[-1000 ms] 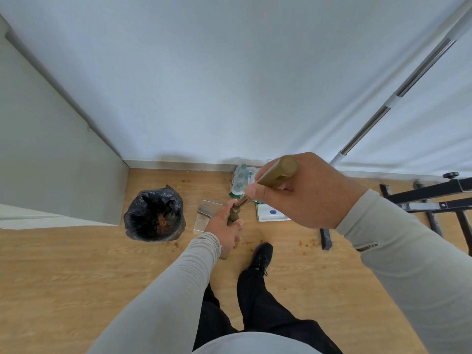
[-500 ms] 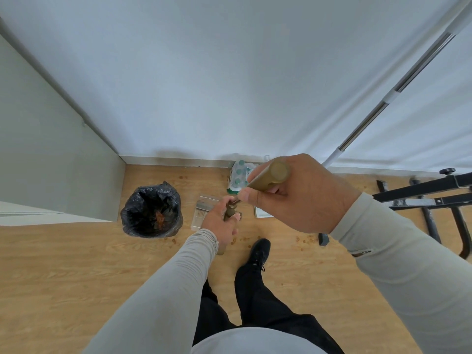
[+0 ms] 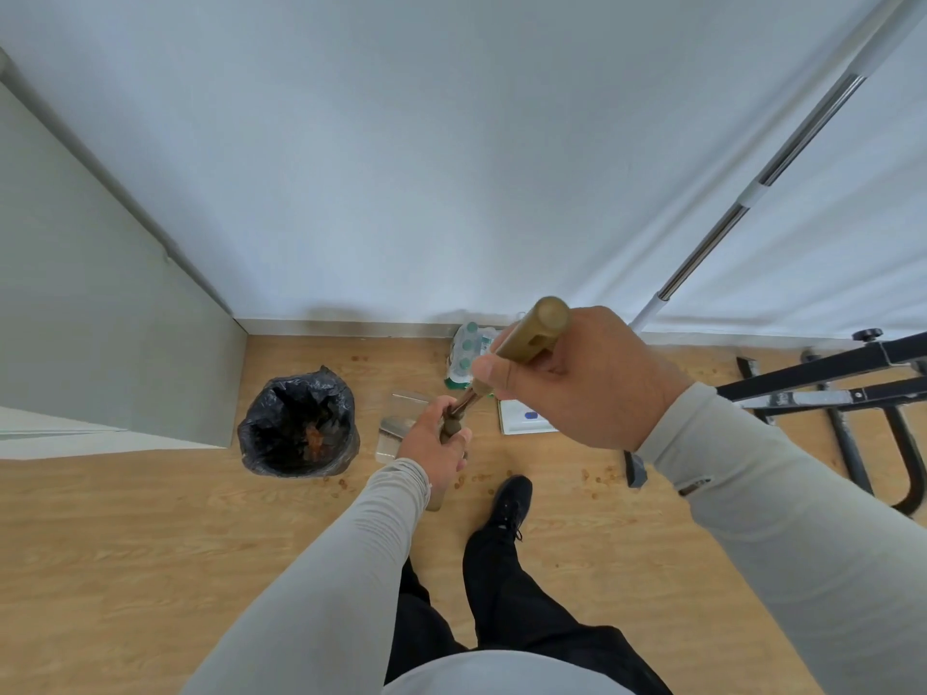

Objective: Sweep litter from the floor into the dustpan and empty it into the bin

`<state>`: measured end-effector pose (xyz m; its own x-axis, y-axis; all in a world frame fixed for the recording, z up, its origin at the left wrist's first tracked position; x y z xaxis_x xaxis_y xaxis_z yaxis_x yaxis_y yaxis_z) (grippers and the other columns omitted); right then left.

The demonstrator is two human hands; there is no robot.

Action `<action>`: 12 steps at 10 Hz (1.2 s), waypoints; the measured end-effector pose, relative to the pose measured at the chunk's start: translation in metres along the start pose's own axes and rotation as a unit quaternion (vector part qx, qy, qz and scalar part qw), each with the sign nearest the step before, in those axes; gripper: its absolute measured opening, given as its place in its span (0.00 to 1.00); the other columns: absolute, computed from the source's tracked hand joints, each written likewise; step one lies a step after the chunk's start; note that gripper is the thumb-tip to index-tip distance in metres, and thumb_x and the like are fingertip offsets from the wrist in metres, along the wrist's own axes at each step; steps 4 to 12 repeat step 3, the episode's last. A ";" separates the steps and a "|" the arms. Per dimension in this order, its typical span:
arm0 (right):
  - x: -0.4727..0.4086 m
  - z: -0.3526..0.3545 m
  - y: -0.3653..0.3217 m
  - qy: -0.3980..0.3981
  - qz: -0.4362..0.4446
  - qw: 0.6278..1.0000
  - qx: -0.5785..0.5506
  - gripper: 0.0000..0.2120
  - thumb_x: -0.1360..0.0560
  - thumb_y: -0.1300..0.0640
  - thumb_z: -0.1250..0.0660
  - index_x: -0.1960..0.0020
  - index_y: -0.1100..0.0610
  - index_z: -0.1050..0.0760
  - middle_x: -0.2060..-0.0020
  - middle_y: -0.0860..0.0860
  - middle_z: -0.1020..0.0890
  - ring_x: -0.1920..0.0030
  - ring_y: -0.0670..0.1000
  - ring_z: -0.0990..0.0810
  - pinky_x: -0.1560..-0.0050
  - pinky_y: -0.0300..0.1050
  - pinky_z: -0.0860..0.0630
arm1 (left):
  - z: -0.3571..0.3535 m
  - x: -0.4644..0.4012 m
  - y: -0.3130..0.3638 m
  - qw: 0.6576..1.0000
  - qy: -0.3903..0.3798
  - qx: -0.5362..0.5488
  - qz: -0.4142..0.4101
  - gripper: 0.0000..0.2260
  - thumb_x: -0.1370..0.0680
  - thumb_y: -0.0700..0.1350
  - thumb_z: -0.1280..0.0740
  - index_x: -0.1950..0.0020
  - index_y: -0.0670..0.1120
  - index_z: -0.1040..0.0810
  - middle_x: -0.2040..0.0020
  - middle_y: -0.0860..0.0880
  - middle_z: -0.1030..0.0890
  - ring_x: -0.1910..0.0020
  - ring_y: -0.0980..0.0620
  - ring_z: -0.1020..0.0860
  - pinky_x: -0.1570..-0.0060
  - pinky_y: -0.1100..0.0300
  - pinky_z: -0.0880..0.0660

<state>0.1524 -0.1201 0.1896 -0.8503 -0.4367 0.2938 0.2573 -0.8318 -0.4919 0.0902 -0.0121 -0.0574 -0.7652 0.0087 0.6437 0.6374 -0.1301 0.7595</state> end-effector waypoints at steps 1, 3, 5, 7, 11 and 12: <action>0.003 -0.001 0.001 -0.003 -0.020 1.000 -0.019 0.25 0.24 0.33 0.40 0.54 0.53 0.17 0.61 0.49 0.14 0.59 0.45 0.17 0.51 0.45 0.21 | 0.000 0.001 -0.001 1.000 -0.007 -0.009 -0.003 0.17 0.19 0.42 0.34 0.40 0.64 0.32 0.50 0.56 0.25 0.54 0.52 0.20 0.51 0.50 0.16; 0.011 -0.009 0.007 -0.046 -0.084 0.991 -0.095 0.21 0.29 0.33 0.31 0.41 0.42 0.21 0.44 0.40 0.20 0.48 0.41 0.18 0.40 0.45 0.22 | 0.008 0.007 0.010 0.993 0.003 -0.122 0.000 0.22 0.18 0.46 0.35 0.26 0.57 0.35 0.43 0.54 0.25 0.47 0.50 0.22 0.43 0.58 0.24; 0.011 -0.009 0.007 -0.046 -0.084 0.991 -0.095 0.21 0.29 0.33 0.31 0.41 0.42 0.21 0.44 0.40 0.20 0.48 0.41 0.18 0.40 0.45 0.22 | 0.008 0.007 0.010 0.993 0.003 -0.122 0.000 0.22 0.18 0.46 0.35 0.26 0.57 0.35 0.43 0.54 0.25 0.47 0.50 0.22 0.43 0.58 0.24; 0.011 -0.009 0.007 -0.046 -0.084 0.991 -0.095 0.21 0.29 0.33 0.31 0.41 0.42 0.21 0.44 0.40 0.20 0.48 0.41 0.18 0.40 0.45 0.22 | 0.008 0.007 0.010 0.993 0.003 -0.122 0.000 0.22 0.18 0.46 0.35 0.26 0.57 0.35 0.43 0.54 0.25 0.47 0.50 0.22 0.43 0.58 0.24; 0.011 -0.009 0.007 -0.046 -0.084 0.991 -0.095 0.21 0.29 0.33 0.31 0.41 0.42 0.21 0.44 0.40 0.20 0.48 0.41 0.18 0.40 0.45 0.22 | 0.008 0.007 0.010 0.993 0.003 -0.122 0.000 0.22 0.18 0.46 0.35 0.26 0.57 0.35 0.43 0.54 0.25 0.47 0.50 0.22 0.43 0.58 0.24; 0.011 -0.009 0.007 -0.046 -0.084 0.991 -0.095 0.21 0.29 0.33 0.31 0.41 0.42 0.21 0.44 0.40 0.20 0.48 0.41 0.18 0.40 0.45 0.22 | 0.008 0.007 0.010 0.993 0.003 -0.122 0.000 0.22 0.18 0.46 0.35 0.26 0.57 0.35 0.43 0.54 0.25 0.47 0.50 0.22 0.43 0.58 0.24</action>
Point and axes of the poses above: each hand's wrist, its own x-axis away from the middle knuckle, its own z-axis out of the back of the hand, y = z × x, the point moved 5 cm from there along -x, towards the middle knuckle
